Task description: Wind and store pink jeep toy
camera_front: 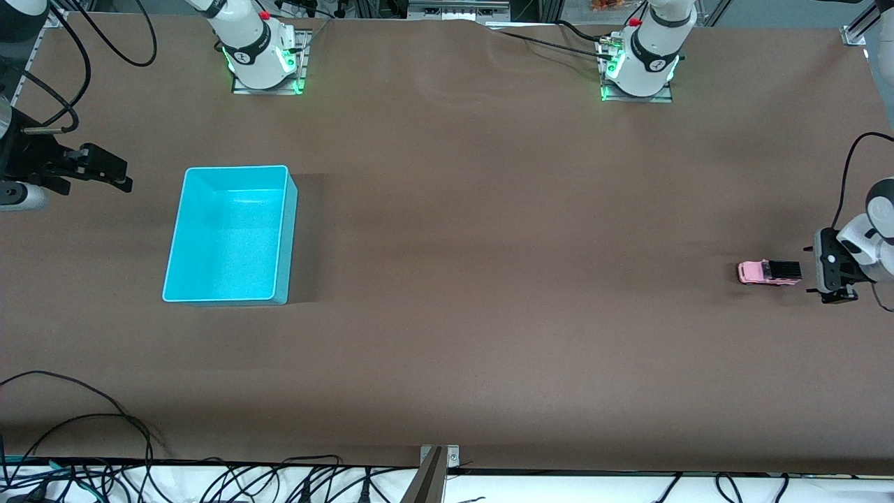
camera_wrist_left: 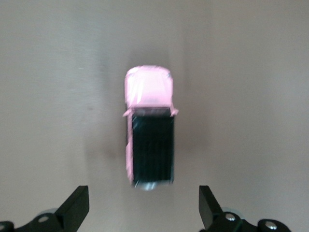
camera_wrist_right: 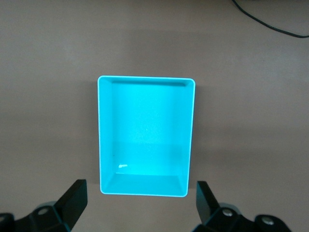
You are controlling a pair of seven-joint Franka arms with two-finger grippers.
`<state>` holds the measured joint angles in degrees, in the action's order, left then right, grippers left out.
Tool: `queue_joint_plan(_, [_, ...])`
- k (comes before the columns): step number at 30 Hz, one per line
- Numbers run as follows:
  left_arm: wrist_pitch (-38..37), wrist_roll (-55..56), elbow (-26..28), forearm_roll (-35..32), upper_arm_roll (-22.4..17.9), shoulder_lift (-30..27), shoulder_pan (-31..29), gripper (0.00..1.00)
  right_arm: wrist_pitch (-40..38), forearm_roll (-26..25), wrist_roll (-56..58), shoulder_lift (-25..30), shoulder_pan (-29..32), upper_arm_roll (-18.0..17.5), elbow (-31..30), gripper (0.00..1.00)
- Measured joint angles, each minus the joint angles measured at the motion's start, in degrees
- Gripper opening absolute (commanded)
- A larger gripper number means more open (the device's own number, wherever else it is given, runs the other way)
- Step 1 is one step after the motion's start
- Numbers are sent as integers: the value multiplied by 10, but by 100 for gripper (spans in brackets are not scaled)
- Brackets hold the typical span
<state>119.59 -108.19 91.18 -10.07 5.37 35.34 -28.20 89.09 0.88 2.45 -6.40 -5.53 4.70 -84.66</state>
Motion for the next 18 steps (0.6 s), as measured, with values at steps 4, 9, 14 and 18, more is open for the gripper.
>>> queue_joint_plan(4, [-16, 28, -25, 0, 6, -8, 1, 100, 0, 0, 0, 0, 0, 0, 0, 100])
queue_joint_plan(9, [-49, 80, -53, 0, 18, -22, 5, 100, 0, 0, 0, 0, 0, 0, 0, 100])
queue_joint_plan(14, [-71, 159, -75, 0, 39, -40, 11, 100, 0, 0, 0, 0, 0, 0, 0, 100])
queue_joint_plan(18, [-81, 213, -80, 0, 54, -48, 11, 100, 0, 0, 0, 0, 0, 0, 0, 100])
